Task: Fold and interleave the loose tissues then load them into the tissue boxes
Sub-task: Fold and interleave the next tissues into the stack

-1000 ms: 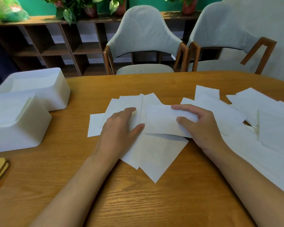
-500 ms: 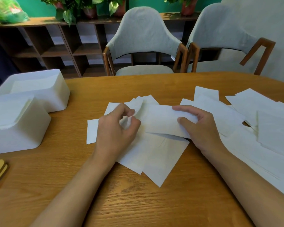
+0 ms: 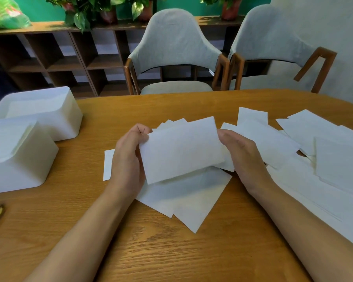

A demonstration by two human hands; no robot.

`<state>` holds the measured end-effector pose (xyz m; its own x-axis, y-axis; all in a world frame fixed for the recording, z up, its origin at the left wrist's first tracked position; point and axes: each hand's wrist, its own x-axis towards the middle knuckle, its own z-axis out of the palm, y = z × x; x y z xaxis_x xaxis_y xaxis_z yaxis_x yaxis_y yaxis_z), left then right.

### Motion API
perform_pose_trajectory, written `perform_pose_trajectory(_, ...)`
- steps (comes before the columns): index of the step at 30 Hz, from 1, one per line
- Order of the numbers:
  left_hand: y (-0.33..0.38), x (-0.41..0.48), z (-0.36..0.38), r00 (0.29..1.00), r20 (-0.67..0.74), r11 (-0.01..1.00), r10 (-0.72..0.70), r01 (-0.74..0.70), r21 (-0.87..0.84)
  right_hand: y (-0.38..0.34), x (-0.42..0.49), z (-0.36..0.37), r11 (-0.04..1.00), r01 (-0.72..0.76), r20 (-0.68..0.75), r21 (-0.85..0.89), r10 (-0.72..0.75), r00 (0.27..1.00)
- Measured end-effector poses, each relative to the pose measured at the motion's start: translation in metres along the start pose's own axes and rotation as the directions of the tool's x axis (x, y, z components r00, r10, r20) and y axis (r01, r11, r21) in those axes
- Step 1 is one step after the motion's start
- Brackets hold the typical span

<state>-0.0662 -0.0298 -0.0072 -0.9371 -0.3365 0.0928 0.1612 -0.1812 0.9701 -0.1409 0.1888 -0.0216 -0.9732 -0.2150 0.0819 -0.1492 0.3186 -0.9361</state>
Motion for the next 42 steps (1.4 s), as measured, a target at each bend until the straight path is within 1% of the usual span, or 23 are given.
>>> perform_pose_trajectory(1,-0.001,0.001,0.000,1.000,-0.002,1.000,0.009,-0.009,0.026,-0.001,-0.001,0.000,1.000,0.006,0.046,0.030,-0.008,0.999)
perform_pose_trajectory(3,-0.003,0.001,0.002,0.999,-0.016,0.990,0.040,-0.038,0.133,-0.005,-0.006,0.001,0.986,-0.022,0.152,0.166,-0.003,0.988)
perform_pose_trajectory(4,-0.004,0.001,0.003,0.998,-0.012,0.978,0.054,-0.050,0.203,-0.006,-0.007,0.001,0.972,-0.054,0.186,0.230,0.011,0.983)
perform_pose_trajectory(5,-0.005,0.000,0.004,0.998,-0.002,0.961,0.061,-0.058,0.272,-0.007,-0.008,0.002,0.963,-0.064,0.189,0.262,0.014,0.982)
perform_pose_trajectory(6,-0.006,-0.001,0.005,0.998,0.009,0.943,0.061,-0.061,0.327,-0.009,-0.010,0.003,0.969,-0.033,0.154,0.243,-0.006,0.988)
perform_pose_trajectory(8,-0.010,-0.002,0.006,0.998,0.020,0.920,0.059,-0.062,0.386,-0.009,-0.012,0.006,0.990,0.089,0.017,0.109,-0.092,0.996)
perform_pose_trajectory(9,-0.011,-0.002,0.006,0.998,0.025,0.917,0.063,-0.067,0.394,-0.008,-0.011,0.006,0.990,0.125,-0.031,0.063,-0.123,0.992)
perform_pose_trajectory(11,-0.009,-0.004,0.009,0.996,0.060,0.928,0.060,-0.078,0.365,-0.007,-0.011,0.006,0.987,0.155,-0.054,0.046,-0.152,0.987)
perform_pose_trajectory(13,-0.008,-0.006,0.011,0.993,0.092,0.945,0.075,-0.100,0.311,-0.005,-0.012,0.006,0.984,0.168,-0.029,0.053,-0.167,0.986)
perform_pose_trajectory(17,-0.009,-0.009,0.012,0.989,0.044,0.952,0.144,-0.150,0.268,-0.008,-0.015,0.007,0.973,0.203,0.066,0.109,-0.211,0.975)
perform_pose_trajectory(18,-0.009,-0.010,0.014,0.987,0.042,0.950,0.153,-0.159,0.267,-0.008,-0.015,0.007,0.972,0.214,0.080,0.097,-0.222,0.972)
perform_pose_trajectory(20,-0.009,-0.010,0.014,0.986,0.046,0.948,0.161,-0.167,0.270,-0.008,-0.015,0.008,0.971,0.235,0.088,0.040,-0.238,0.967)
perform_pose_trajectory(24,-0.010,-0.011,0.015,0.985,0.055,0.945,0.164,-0.173,0.279,-0.010,-0.018,0.012,0.963,0.269,0.108,-0.012,-0.266,0.958)
perform_pose_trajectory(29,-0.012,-0.013,0.017,0.983,0.027,0.943,0.182,-0.182,0.279,-0.014,-0.021,0.014,0.956,0.293,0.090,0.023,-0.294,0.952)
perform_pose_trajectory(33,-0.016,-0.014,0.021,0.986,-0.021,0.958,0.168,-0.158,0.240,-0.016,-0.024,0.013,0.956,0.284,0.106,0.068,-0.290,0.951)
perform_pose_trajectory(36,-0.019,-0.015,0.024,0.981,-0.032,0.948,0.194,-0.179,0.262,-0.016,-0.026,0.013,0.957,0.289,0.133,0.038,-0.291,0.947)
perform_pose_trajectory(39,-0.018,-0.015,0.024,0.979,-0.035,0.947,0.201,-0.185,0.263,-0.012,-0.024,0.014,0.965,0.263,0.137,0.013,-0.263,0.955)
perform_pose_trajectory(40,-0.019,-0.014,0.023,0.977,-0.032,0.939,0.211,-0.193,0.283,-0.010,-0.024,0.013,0.967,0.255,0.127,-0.006,-0.253,0.959)
perform_pose_trajectory(42,-0.022,-0.012,0.020,0.974,-0.015,0.898,0.225,-0.201,0.392,-0.009,-0.022,0.011,0.972,0.233,0.098,-0.004,-0.232,0.968)
